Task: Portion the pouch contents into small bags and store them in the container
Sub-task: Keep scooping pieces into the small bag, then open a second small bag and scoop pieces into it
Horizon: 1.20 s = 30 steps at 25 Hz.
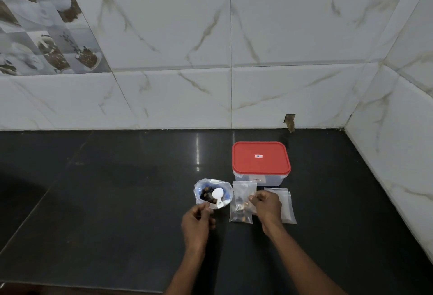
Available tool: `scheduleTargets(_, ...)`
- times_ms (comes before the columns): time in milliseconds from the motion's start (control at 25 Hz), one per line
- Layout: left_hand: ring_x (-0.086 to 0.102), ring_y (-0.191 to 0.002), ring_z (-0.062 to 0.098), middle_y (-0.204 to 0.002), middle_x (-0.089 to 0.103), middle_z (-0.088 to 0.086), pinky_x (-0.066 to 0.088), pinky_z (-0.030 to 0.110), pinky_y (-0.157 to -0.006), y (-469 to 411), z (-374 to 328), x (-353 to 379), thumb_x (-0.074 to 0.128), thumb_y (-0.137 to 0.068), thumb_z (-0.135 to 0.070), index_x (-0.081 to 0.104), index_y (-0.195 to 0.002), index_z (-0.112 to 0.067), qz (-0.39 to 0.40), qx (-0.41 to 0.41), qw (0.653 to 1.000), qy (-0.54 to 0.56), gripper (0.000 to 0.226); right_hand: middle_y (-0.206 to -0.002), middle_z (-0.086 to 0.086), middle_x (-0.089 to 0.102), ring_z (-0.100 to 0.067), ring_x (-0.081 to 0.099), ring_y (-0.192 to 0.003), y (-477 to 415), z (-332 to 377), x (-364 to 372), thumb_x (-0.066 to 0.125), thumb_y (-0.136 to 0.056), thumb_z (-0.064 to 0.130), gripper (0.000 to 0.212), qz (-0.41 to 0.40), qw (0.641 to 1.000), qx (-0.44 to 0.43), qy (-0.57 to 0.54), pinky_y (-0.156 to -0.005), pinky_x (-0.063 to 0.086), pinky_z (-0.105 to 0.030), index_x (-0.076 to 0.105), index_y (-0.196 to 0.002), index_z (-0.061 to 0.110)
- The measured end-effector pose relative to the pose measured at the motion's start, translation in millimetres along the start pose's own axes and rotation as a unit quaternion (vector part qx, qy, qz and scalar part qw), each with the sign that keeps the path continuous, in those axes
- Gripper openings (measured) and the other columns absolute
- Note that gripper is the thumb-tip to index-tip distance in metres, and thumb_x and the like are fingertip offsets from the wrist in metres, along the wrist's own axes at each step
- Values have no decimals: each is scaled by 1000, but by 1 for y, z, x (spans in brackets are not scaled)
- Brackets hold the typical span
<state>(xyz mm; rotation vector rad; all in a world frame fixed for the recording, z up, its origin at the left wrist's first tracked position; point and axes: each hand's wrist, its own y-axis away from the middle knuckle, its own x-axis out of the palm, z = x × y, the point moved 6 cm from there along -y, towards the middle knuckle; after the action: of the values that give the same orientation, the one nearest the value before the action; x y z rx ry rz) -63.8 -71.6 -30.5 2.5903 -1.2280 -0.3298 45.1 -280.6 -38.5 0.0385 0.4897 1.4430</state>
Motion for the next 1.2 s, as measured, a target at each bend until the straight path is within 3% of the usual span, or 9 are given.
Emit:
scheduleTargets(240, 62, -53, 12, -82, 76, 10, 52, 23, -48, 8, 21, -7, 62, -92, -1, 74, -103, -10, -7, -20, 998, -63, 18, -90, -4, 70, -21, 64, -84, -4, 12, 18, 68, -86, 23, 10, -19, 952, -86, 292, -73, 50, -32, 68, -87, 13)
scheduleTargets(400, 62, -51, 11, -86, 76, 8, 51, 19, -46, 12, 18, -9, 61, -93, -2, 71, -103, -16, -10, -9, 996, -86, 20, -114, -5, 61, -24, 60, -105, -4, 12, 24, 70, -85, 26, 37, -41, 892, -176, 415, -82, 51, -35, 59, -118, 14)
scheduleTargets(480, 62, -51, 10, -87, 76, 6, 51, 19, -47, 11, 18, -9, 60, -93, -3, 70, -106, -17, -5, -2, 995, -98, 21, -106, -5, 65, -26, 62, -98, -2, 12, 27, 77, -78, 22, 35, -17, 873, -246, 420, -77, 52, -36, 67, -111, 15)
scheduleTargets(600, 60, -46, 6, -82, 76, 5, 52, 22, -48, 9, 21, -9, 60, -93, -2, 72, -106, -14, -4, -5, 993, -117, 21, -95, 3, 71, -22, 65, -90, 11, 5, 29, 86, -60, 23, 36, 24, 797, -368, 479, -75, 52, -34, 74, -94, 24)
scheduleTargets(680, 60, -44, 6, -80, 76, 4, 54, 26, -51, 8, 22, -8, 62, -92, -3, 73, -107, -14, 4, -5, 992, -122, 22, -101, -3, 72, -25, 66, -92, 8, 0, 7, 79, -65, 9, 36, -30, 823, -339, 454, -80, 53, -36, 74, -99, 17)
scheduleTargets(760, 60, -45, 5, -78, 76, 5, 54, 26, -52, 10, 22, -6, 62, -92, -4, 74, -106, -15, 13, -6, 992, -124, 22, -101, -12, 70, -30, 63, -92, -1, -4, -28, 68, -78, 7, 26, -121, 864, -215, 438, -81, 51, -38, 71, -104, 8)
scheduleTargets(880, 59, -44, 5, -77, 75, 6, 53, 24, -50, 13, 23, -4, 62, -91, -3, 74, -105, -14, 18, -12, 992, -124, 21, -112, -15, 66, -33, 57, -102, -13, -16, -59, 69, -82, 24, 41, -155, 872, -78, 459, -86, 46, -41, 61, -118, 5)
scheduleTargets(960, 58, -44, 5, -77, 75, 4, 53, 24, -50, 17, 24, -1, 63, -91, -3, 74, -106, -14, 25, -12, 992, -121, 21, -115, -15, 66, -34, 57, -103, -18, -18, -64, 68, -81, 18, 42, -163, 873, -90, 451, -87, 45, -41, 60, -121, 5)
scheduleTargets(1200, 66, -60, 8, -81, 77, 1, 55, 24, -58, 31, 5, 19, 70, -90, -8, 76, -102, -16, 81, 1, 994, -75, 15, -83, -3, 73, -20, 68, -78, 9, -2, -73, 71, -80, -3, 18, -99, 990, -100, 11, -66, 47, -16, 71, -90, 12)
